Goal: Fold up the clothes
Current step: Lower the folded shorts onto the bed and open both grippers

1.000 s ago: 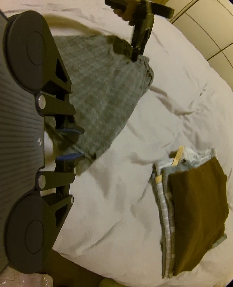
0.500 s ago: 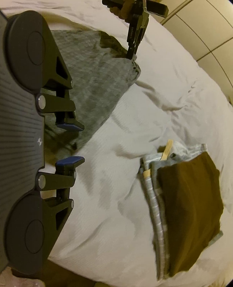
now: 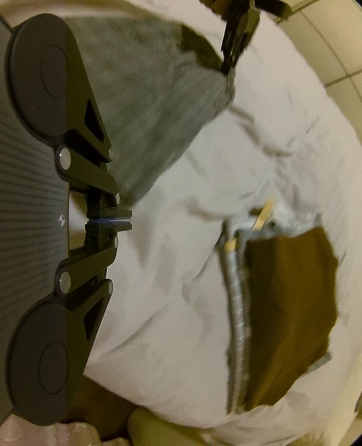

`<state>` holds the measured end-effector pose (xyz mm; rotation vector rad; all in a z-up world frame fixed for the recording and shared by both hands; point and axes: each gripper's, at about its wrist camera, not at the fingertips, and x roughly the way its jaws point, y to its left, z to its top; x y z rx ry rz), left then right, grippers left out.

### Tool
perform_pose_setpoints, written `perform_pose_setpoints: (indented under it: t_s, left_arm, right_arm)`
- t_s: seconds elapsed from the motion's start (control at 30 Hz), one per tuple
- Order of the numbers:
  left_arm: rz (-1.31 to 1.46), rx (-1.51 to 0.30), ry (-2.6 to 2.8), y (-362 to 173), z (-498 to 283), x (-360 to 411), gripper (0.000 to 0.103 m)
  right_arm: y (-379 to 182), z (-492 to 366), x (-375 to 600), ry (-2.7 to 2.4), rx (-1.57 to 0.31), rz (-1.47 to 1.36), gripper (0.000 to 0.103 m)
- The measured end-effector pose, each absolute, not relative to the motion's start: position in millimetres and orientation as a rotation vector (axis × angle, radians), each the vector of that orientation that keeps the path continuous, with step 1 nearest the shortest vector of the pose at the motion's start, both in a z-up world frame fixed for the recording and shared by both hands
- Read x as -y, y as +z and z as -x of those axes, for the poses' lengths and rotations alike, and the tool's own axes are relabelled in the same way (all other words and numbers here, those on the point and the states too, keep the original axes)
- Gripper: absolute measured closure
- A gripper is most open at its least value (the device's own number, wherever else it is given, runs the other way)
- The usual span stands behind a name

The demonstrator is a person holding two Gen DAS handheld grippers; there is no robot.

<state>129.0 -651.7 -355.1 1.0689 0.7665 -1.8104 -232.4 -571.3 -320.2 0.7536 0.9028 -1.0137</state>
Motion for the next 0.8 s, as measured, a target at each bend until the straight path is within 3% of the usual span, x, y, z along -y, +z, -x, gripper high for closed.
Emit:
perform_pose_setpoints:
  t_s: [0.07,0.17,0.3,0.47,0.7,0.8]
  left_arm:
    - [-1.081,-0.79,-1.763,-362,-131,656,0.075]
    - [-0.997,-0.838,-1.774,-352,-143,651,0.075]
    - [-0.884,-0.837,-1.758,-324,-152,625,0.075]
    - [-0.755,-0.86,-1.72,-296,-152,574,0.075]
    - [-0.679,-0.953,-1.621,-292,-117,477,0.072]
    - [-0.665,-0.995,-1.561,-298,-101,436,0.07]
  right_arm:
    - [-324,242,573,-1.034,-0.918,-0.776,0.103]
    - [-315,251,573,-1.024,-0.899,-0.793,0.102]
    - [-297,246,577,-0.976,-0.838,-0.806,0.09]
    - [-288,208,583,-0.817,-0.816,-0.764,0.088]
    - [-324,181,594,-0.723,-1.056,-0.665,0.089]
    - [-318,196,589,-0.771,-1.075,-0.67,0.088]
